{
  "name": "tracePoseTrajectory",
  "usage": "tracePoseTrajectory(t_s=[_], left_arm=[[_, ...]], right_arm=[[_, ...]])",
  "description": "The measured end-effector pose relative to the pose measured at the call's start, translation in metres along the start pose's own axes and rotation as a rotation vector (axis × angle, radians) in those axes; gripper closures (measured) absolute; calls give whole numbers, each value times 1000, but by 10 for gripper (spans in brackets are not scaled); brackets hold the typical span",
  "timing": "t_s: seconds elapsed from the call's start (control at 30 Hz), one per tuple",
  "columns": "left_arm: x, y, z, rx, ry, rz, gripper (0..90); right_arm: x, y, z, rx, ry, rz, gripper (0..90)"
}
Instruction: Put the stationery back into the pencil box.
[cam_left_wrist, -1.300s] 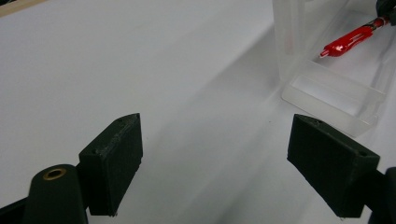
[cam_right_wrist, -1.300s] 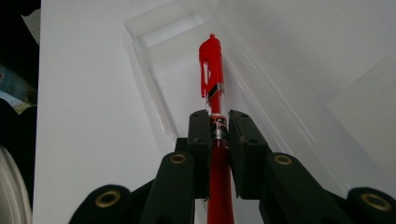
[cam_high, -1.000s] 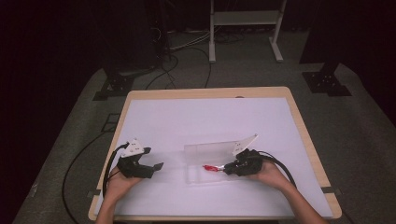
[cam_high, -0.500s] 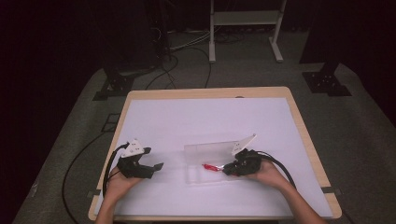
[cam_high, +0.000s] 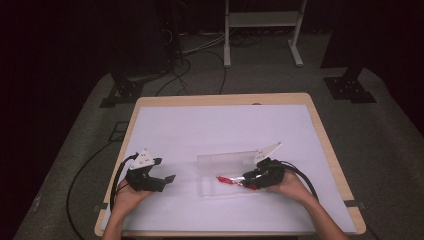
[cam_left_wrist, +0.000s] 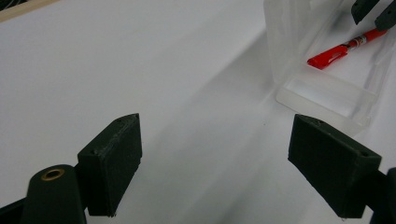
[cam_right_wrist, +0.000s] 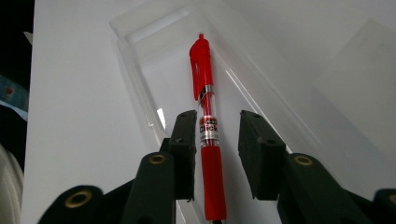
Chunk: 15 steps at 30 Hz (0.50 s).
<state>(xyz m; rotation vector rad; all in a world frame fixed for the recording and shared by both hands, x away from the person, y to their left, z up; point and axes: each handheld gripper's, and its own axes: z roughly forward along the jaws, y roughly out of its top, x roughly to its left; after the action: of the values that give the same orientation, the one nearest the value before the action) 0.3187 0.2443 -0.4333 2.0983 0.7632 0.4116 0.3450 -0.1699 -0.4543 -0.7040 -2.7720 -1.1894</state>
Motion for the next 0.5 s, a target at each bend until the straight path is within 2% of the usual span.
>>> tracePoseTrajectory(t_s=[0.27,0.5], left_arm=[[0,-1,2,2,-6,-2,166],[0,-1,2,4,-7,0,166]], right_arm=[[-2,-4,-18,-37,-25,10,611],[-4,-6,-29,-47,-47,18,574]])
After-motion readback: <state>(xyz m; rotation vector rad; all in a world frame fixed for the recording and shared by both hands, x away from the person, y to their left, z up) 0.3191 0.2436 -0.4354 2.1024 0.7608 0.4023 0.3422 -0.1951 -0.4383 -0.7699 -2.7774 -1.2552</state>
